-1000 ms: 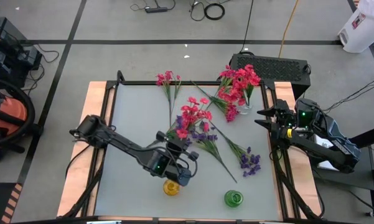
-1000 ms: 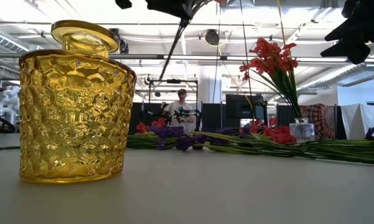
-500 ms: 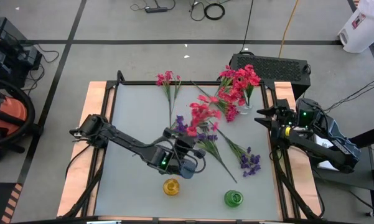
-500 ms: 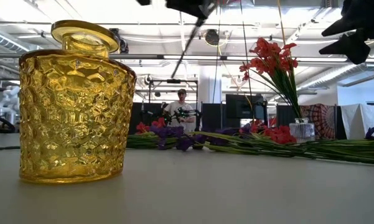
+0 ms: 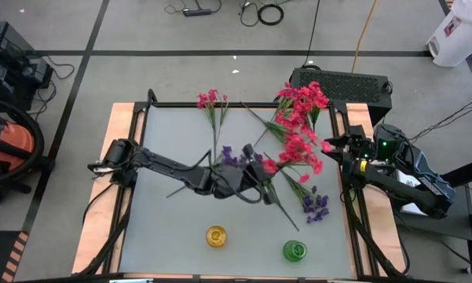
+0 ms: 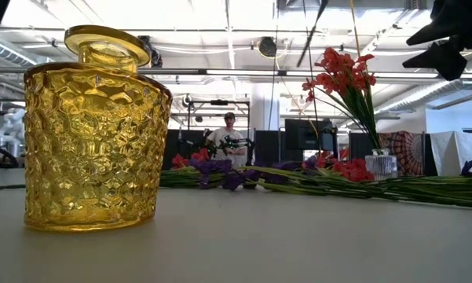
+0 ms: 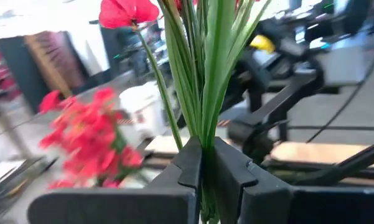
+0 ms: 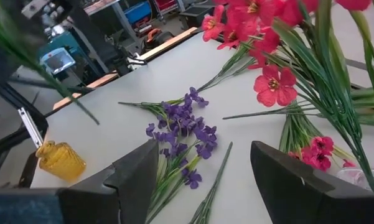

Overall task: Sort flowers into vase by color
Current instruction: Put the red flower into the transparent vase

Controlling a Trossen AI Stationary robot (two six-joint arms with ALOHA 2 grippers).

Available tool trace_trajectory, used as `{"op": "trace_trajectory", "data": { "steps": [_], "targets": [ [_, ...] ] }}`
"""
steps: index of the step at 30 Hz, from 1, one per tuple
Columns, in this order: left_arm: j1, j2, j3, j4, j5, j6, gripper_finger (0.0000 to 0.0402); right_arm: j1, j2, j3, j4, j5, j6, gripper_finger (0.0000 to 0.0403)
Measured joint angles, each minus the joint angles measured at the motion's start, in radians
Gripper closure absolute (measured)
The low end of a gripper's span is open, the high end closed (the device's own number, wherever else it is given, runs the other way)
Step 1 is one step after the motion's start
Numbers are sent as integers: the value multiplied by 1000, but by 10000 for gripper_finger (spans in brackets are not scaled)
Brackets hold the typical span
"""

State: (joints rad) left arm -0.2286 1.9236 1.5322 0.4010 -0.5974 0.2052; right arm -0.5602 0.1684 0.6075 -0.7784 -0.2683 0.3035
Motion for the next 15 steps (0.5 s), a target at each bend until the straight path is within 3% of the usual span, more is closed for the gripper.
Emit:
{"op": "trace_trajectory", "data": {
  "steps": [10,15],
  "targets": [
    [145,0,0,9,297,-20,375,0,0,0,71,-128,-104,156],
    [203,13,0,29,494,-68,375,0,0,0,131,-169,-132,156]
  ]
}}
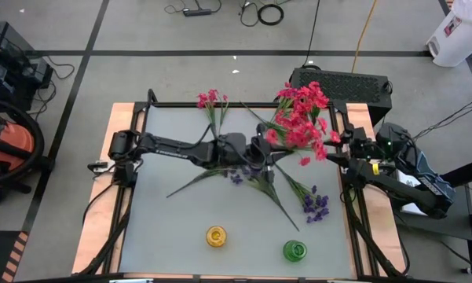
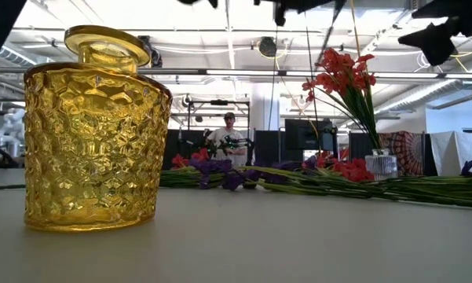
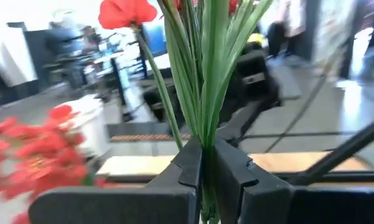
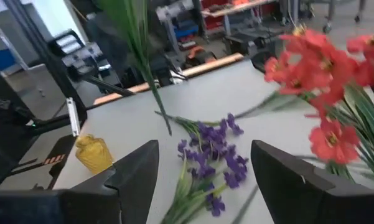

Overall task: Sort flowers into vase by color
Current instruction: Put the red flower into the transparent vase

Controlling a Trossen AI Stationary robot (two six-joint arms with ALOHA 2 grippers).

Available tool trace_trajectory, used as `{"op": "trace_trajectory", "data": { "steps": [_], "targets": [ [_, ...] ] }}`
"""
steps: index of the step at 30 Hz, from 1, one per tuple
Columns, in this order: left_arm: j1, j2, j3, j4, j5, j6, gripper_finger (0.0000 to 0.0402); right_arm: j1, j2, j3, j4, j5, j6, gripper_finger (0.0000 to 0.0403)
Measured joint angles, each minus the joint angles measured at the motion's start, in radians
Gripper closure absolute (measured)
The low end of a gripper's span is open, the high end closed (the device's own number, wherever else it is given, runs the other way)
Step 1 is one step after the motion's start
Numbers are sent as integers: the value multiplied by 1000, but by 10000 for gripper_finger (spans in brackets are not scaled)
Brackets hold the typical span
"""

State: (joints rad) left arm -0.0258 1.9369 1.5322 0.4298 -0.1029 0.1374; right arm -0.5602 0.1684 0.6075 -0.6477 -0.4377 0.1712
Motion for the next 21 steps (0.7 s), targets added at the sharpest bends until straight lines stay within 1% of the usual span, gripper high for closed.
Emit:
{"op": "trace_trajectory", "data": {
  "steps": [3,6,8,13,17,21],
  "targets": [
    [14,38,0,50,100,-10,375,0,0,0,26,-16,-15,156],
    [16,91,-1,130,156,-14,375,1,0,0,42,-44,-27,156],
    [15,125,-1,184,160,-23,375,5,0,0,46,-66,-28,156],
    [15,172,-1,261,162,-28,375,25,0,-2,41,-78,-31,156],
    [18,173,-1,306,162,-28,375,40,0,-44,104,-93,-17,156],
    [25,173,-1,359,162,-81,375,55,0,-106,231,-93,12,156]
  ]
}}
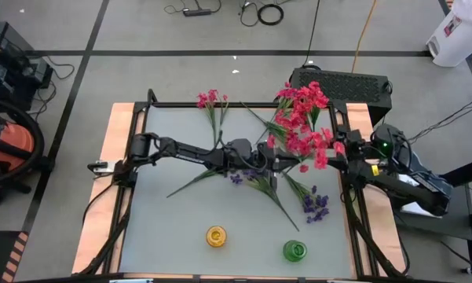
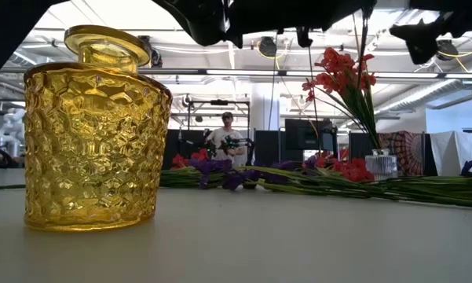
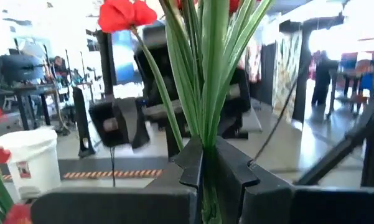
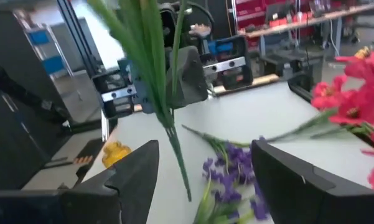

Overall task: Sort flowers into vase by color
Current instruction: Put the red flower into the transparent vase

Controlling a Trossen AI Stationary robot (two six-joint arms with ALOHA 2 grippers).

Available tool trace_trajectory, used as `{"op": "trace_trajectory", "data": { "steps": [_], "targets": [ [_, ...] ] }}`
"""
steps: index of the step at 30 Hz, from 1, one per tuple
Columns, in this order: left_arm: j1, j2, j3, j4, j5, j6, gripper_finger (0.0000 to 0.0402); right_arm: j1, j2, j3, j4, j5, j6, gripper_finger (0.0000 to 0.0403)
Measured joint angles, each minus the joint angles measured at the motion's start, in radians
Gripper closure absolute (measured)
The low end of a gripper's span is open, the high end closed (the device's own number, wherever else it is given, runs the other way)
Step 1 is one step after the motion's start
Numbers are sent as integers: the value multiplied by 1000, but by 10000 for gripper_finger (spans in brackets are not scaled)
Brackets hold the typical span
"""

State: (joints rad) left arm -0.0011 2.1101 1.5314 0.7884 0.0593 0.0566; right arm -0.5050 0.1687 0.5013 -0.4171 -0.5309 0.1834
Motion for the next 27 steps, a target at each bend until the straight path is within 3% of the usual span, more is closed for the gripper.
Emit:
{"op": "trace_trajectory", "data": {
  "steps": [12,27],
  "targets": [
    [7,-1,0,10,-2,-103,375,43,15,-18,196,5,13,156],
    [7,-1,0,3,-6,-102,375,139,204,-18,411,7,14,156]
  ]
}}
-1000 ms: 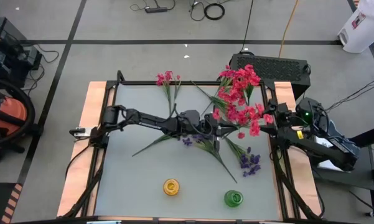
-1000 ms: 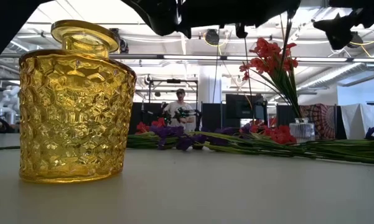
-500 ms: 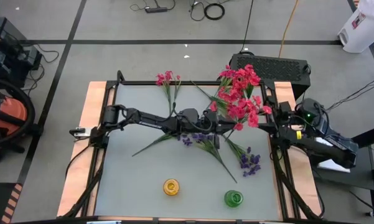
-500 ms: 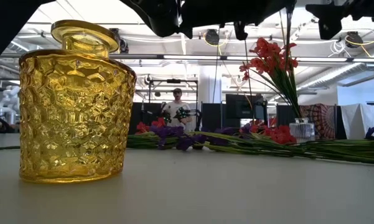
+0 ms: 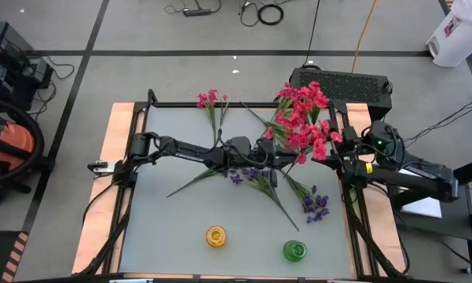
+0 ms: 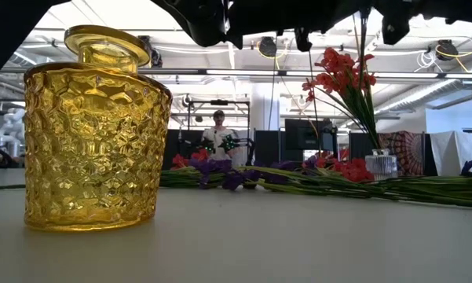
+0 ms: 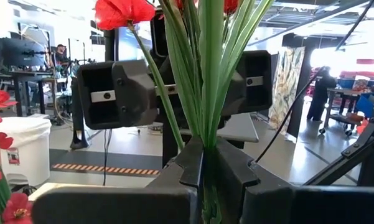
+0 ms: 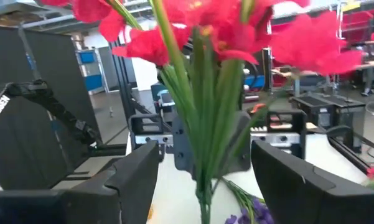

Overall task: Sort flowers into vase by color
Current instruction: Put the red flower into the transparent vase

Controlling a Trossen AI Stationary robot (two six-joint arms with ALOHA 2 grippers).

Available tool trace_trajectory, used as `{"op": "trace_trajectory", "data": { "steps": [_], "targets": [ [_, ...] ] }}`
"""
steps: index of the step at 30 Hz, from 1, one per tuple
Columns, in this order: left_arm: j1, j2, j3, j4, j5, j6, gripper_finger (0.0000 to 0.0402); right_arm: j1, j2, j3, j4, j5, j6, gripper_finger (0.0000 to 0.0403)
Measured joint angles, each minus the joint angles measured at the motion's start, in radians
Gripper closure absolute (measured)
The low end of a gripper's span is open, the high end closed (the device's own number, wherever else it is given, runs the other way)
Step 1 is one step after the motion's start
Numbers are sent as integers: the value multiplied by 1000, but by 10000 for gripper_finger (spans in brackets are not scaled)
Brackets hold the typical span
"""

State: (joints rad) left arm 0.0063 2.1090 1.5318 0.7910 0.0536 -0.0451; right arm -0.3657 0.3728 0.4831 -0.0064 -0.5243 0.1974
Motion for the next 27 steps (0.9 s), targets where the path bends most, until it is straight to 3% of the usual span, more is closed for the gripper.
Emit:
{"op": "trace_trajectory", "data": {
  "steps": [14,27],
  "targets": [
    [0,0,0,-21,-1,5,375,82,165,0,158,9,-9,156],
    [0,0,0,-23,-1,5,375,82,266,0,159,7,52,156]
  ]
}}
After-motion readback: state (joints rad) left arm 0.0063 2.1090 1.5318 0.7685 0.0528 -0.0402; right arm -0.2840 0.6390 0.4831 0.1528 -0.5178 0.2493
